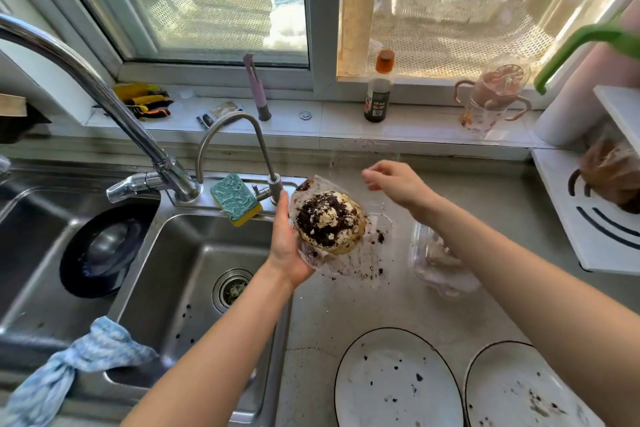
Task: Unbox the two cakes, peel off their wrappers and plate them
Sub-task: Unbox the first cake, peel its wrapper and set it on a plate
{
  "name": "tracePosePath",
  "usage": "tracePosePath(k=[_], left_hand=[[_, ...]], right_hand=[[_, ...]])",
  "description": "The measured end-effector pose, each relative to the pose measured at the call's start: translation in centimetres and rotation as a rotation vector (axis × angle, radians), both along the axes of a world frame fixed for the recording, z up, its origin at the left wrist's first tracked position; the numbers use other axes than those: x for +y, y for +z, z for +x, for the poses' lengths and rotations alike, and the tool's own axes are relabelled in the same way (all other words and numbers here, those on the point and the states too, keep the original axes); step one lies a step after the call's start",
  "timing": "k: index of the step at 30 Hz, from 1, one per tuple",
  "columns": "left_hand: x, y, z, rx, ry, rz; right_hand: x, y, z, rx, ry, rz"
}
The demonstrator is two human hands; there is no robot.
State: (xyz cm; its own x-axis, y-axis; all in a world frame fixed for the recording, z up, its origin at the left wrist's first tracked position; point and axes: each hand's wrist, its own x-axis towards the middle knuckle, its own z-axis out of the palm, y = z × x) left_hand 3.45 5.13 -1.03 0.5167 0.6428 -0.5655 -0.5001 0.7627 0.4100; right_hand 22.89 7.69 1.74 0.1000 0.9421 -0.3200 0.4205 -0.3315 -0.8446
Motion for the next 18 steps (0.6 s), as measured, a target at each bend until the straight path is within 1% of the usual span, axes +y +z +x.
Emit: tracePosePath(k=[1,3,6,9,12,16,18], left_hand=[[0.0,0.0,-0.1,-0.009,-0.032,0.002],[0.1,0.1,-0.2,-0.026,-0.086,0.008],[0.1,0.3,-0.2,-0.040,-0.118,0.025],[0.0,0.5,-0.1,-0.030,-0.111,0.044],[0.0,0.3,-0.3,0.005,-0.111,0.048],[0.1,0.2,-0.4,0.075,-0.158,0.044],[0.1,0.2,-0.3,0.098,-0.175,0.058]], right_hand=[[0.6,0.5,-0.2,0.075,0.039,-0.025],[1.5,1.0,-0.7,0.148,0.165,-0.085],[2.4,1.3,-1.1,0.189,0.328,-0.162],[3.0,1.1,-1.2,0.206,0.413,-0.196],[3.5,0.7,-1.3,0.239,0.409,-0.188],[3.9,-0.3,-1.6,0.171,0.372,-0.137],[3.8,-1.1,-1.7,0.148,0.344,-0.151]])
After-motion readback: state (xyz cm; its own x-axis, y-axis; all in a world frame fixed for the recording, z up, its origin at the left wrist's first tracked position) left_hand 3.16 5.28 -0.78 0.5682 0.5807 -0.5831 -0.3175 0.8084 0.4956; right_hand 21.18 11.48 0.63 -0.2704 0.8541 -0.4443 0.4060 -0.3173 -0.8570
